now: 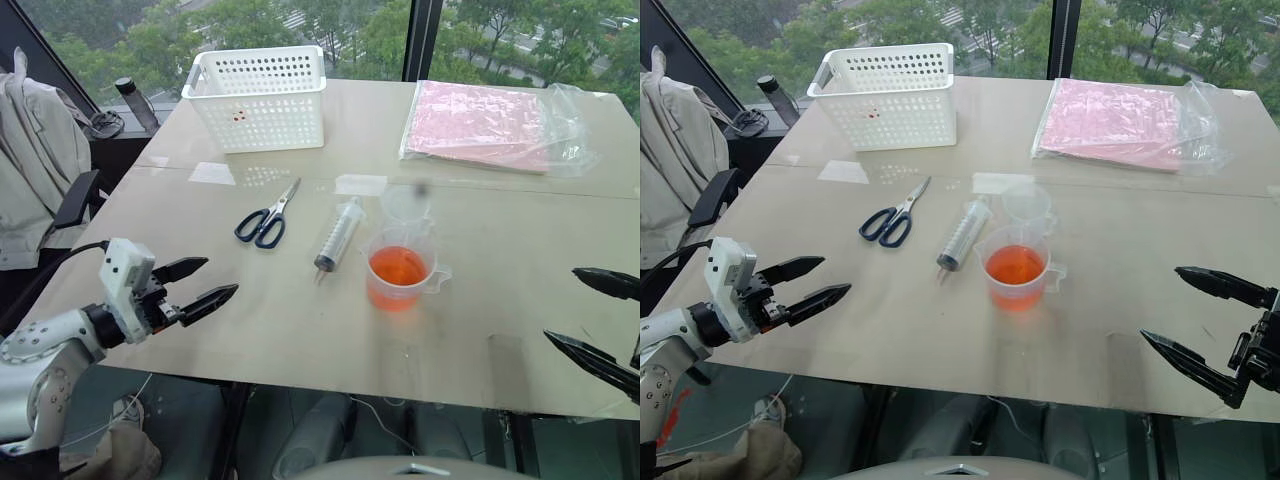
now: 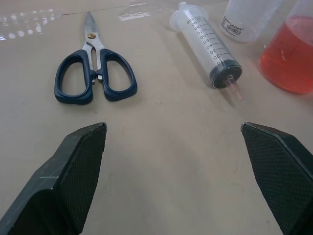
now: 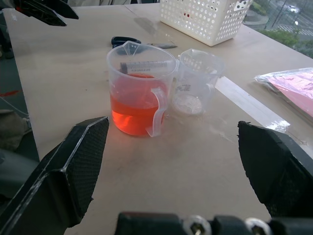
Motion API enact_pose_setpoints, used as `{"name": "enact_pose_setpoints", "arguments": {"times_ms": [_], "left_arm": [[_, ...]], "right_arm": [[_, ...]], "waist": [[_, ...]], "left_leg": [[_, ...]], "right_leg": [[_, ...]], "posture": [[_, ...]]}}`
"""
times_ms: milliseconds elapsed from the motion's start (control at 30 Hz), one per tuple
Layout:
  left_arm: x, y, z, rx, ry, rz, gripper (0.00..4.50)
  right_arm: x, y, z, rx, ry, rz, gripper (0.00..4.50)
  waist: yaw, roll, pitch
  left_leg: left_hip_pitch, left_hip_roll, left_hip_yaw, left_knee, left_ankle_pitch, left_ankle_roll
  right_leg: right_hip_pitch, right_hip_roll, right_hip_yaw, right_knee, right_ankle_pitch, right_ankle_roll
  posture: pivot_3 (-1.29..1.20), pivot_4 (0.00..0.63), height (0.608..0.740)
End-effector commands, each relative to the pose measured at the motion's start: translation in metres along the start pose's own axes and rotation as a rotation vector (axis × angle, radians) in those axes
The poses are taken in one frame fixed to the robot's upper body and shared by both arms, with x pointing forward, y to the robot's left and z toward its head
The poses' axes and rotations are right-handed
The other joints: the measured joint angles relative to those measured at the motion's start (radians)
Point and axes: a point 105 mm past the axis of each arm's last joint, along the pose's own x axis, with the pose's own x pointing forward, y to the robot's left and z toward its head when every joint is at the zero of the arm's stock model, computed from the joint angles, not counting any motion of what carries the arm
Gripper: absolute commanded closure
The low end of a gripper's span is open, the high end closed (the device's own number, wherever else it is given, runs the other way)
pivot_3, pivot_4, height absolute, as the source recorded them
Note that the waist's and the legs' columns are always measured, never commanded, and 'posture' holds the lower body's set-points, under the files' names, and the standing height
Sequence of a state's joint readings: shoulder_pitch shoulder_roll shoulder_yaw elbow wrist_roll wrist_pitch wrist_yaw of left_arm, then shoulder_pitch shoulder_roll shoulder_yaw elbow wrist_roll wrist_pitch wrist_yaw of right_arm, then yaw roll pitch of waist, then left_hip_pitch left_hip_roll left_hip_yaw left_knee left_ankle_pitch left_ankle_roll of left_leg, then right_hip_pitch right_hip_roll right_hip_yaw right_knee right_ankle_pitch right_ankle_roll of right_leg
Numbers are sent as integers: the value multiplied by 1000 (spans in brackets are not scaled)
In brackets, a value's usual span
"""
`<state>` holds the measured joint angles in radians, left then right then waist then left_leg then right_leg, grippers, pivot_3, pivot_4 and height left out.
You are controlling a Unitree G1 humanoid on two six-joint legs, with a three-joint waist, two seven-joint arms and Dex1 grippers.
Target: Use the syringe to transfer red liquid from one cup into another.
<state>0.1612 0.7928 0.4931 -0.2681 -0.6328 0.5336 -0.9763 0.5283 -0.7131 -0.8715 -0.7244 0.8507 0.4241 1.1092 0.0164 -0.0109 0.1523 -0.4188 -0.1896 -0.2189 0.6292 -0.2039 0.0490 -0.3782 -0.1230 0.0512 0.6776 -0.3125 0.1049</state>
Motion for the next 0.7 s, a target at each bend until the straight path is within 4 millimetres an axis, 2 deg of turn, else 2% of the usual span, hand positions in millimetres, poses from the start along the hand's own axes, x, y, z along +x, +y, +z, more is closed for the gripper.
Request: {"name": "enact_pose_setpoints", "arguments": {"times_ms": [33, 200, 300, 433, 567, 700], "left_arm": [[3, 1, 16, 28, -37, -5, 16], [19, 10, 27, 17, -19, 44, 16], [31, 18, 43, 13, -24, 110, 16], [46, 30, 51, 25, 150, 179, 16], [63, 6, 72, 40, 136, 7, 16], [75, -12, 76, -55, 211, -85, 16]], "right_arm": [[6, 3, 13, -42, -42, 15, 0], [26, 10, 30, -57, -118, 78, 0], [34, 15, 37, -74, -138, 114, 0], [42, 19, 48, -87, -172, 151, 0], [46, 18, 46, -90, -158, 135, 0], [45, 21, 45, -65, -154, 129, 0]], "waist": [[0, 0, 0], [0, 0, 0], [0, -1, 0], [2, -4, 2], [-1, -4, 2], [-2, -5, 3]], "left_leg": [[0, 0, 0, 0, 0, 0], [0, 0, 0, 0, -1, -1], [0, 0, 1, 0, 1, 3], [0, 0, -1, 0, 1, 3], [0, 0, 0, 0, 1, 3], [0, 0, 0, 0, 2, 0]], "right_leg": [[0, 0, 0, 0, 0, 0], [0, 0, 0, 0, 0, 0], [0, 0, 0, -1, 0, 0], [0, 0, -2, 0, 0, 0], [0, 1, 0, 0, 0, 0], [0, 1, 0, 0, 0, 0]], "posture": [[0, 150, 740], [0, 150, 740], [0, 150, 740], [0, 150, 740], [0, 150, 740], [0, 150, 740]]}}
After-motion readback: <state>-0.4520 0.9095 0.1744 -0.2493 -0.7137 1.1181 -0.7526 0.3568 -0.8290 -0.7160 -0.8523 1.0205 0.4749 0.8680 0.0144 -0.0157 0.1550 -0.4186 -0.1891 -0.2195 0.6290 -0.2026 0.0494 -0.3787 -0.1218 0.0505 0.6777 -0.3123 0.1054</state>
